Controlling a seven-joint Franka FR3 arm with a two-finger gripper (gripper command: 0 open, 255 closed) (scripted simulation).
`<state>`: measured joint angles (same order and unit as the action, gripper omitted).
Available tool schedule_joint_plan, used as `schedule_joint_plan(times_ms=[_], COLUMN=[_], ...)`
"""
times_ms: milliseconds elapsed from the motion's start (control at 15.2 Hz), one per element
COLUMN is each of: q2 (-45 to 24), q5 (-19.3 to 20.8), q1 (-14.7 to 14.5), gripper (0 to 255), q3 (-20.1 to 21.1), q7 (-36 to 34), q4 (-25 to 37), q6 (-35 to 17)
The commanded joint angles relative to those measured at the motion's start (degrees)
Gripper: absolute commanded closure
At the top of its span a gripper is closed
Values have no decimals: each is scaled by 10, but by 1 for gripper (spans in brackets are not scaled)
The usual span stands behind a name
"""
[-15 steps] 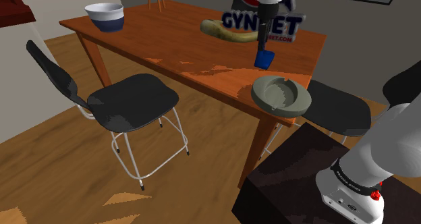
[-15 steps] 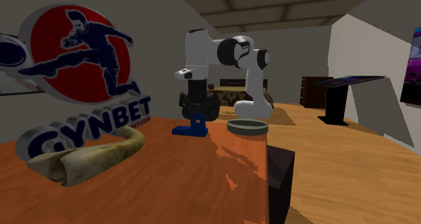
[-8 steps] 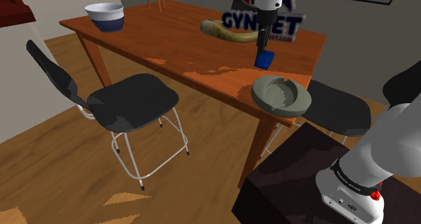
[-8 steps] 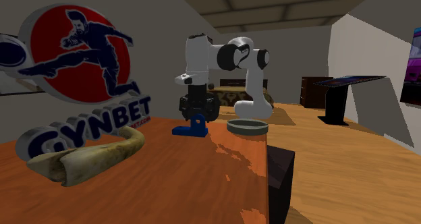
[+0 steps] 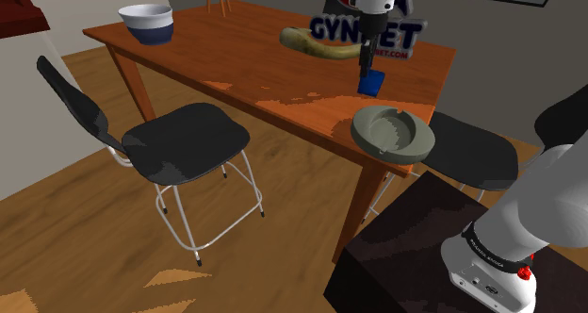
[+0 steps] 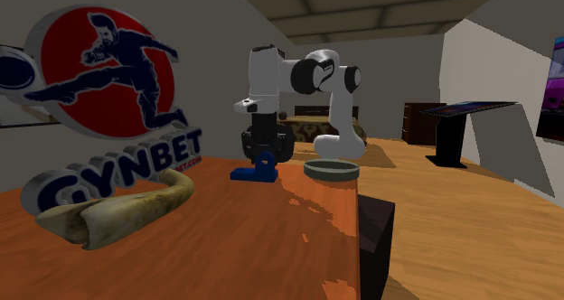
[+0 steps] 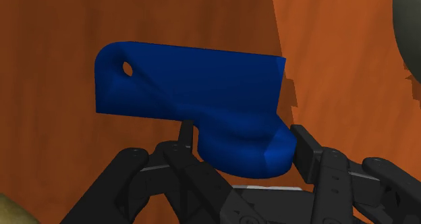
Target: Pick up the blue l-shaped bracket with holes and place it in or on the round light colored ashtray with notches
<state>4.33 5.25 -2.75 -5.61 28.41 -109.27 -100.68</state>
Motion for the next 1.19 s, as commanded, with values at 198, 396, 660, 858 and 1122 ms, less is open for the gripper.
schedule_joint_plan(times_ms=[198, 396, 660, 858, 1122], q2=[0, 0, 0, -1, -4], q5=[-1, -1, -1, -2, -2], q1=[0, 0, -1, -1, -1], gripper=[255, 255, 255, 255, 255], q3=[0, 0, 1, 1, 1], q7=[0, 0, 3, 4, 7], q4=[-2, 6, 37, 61, 96], q6=[0, 8, 38, 61, 93])
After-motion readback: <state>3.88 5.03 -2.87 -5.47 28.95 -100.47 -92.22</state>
